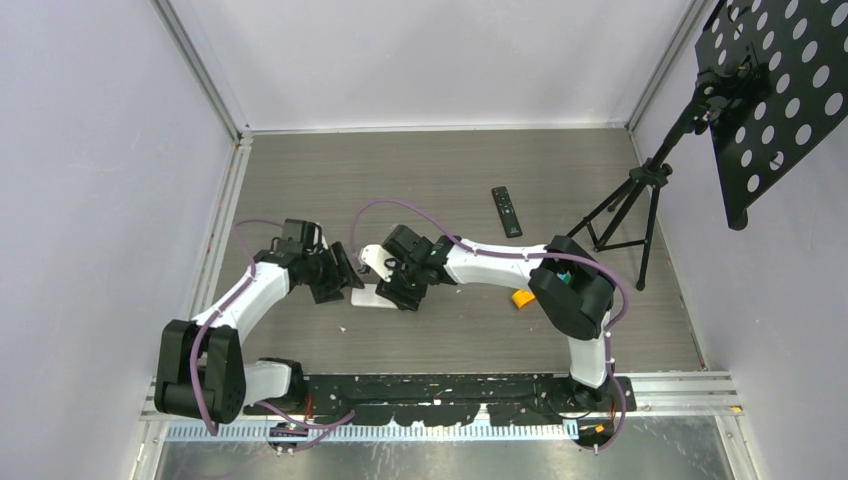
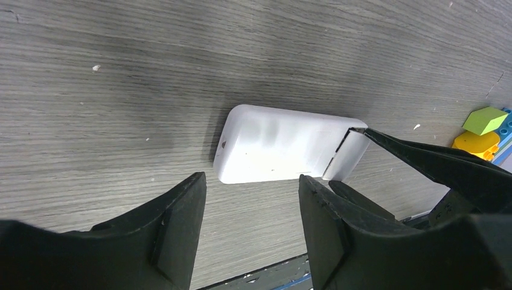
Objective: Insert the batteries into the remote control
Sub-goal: Load the battery cover into the remote control.
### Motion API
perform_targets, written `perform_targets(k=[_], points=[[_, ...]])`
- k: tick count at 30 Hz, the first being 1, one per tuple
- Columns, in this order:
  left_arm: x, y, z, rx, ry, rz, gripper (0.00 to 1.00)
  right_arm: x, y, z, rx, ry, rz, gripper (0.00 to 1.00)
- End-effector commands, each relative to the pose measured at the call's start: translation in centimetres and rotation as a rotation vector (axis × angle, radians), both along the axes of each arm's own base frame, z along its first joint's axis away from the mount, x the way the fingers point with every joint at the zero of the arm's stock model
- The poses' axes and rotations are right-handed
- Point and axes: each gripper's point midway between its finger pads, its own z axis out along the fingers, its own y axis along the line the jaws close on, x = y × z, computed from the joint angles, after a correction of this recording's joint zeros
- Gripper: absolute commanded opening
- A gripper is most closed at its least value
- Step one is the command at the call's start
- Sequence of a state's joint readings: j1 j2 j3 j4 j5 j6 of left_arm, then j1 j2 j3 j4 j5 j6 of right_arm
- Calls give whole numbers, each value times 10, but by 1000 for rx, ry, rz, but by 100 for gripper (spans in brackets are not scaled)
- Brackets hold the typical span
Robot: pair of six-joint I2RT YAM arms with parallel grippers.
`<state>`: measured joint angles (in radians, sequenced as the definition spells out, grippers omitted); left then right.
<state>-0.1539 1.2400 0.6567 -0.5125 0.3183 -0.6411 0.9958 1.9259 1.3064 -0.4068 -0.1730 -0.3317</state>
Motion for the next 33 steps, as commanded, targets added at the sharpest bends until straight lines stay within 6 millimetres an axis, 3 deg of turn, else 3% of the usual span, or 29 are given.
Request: perform_targets(k=[1,8,13,20,33], points=[[13,-3,7,-14,-49,-29,58,12,11,12,18,-56,-1,34],[12,-5,1,-24,-31,-46,48,8,9,24,26,-53,27,33],[12,-6,-2,-29,-22,-49,45,4,8,31,36,-54,48,34],[12,-7,-9,-33,-2,-61,43,9,6,23,6,-76,61,34],[12,-8,-16,-33,20,-75,36,7,13,47,66,-91,96,34]])
